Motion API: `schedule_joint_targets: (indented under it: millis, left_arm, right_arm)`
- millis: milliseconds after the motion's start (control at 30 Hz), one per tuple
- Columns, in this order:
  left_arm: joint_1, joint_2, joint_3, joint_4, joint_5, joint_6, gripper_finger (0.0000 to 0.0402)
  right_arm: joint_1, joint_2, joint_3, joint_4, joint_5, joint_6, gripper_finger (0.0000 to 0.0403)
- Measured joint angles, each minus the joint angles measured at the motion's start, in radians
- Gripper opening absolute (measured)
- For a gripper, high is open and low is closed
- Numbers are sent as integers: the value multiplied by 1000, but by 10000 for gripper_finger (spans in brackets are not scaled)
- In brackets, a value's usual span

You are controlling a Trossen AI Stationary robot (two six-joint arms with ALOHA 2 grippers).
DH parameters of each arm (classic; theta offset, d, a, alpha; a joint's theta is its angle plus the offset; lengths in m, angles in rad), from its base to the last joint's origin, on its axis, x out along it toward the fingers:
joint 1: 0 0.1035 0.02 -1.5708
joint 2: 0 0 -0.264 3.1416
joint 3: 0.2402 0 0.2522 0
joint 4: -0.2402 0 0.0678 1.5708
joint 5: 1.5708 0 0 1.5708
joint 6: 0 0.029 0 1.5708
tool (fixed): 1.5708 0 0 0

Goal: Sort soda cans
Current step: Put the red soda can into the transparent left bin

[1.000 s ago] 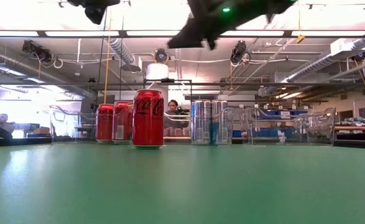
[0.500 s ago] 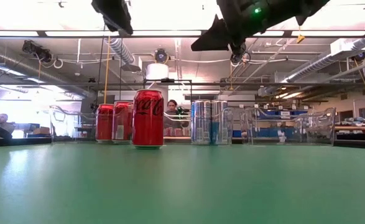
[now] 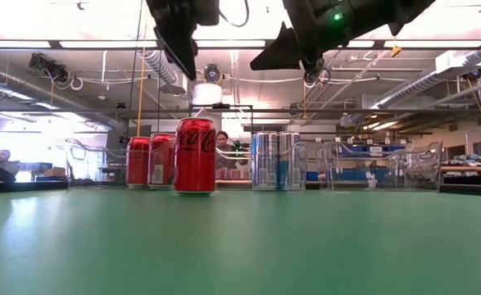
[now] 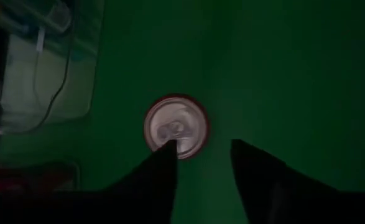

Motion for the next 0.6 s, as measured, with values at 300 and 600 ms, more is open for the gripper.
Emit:
schedule_joint_targets:
  millis: [300,600]
  left_arm:
    - [69,85,0,-10,34,-21,259]
    - [93,185,0,-11,45,-34,266]
  right_arm:
    - [15,0,0,-11,0,-3,0]
    - [23,0,0,-22,0,-4,0]
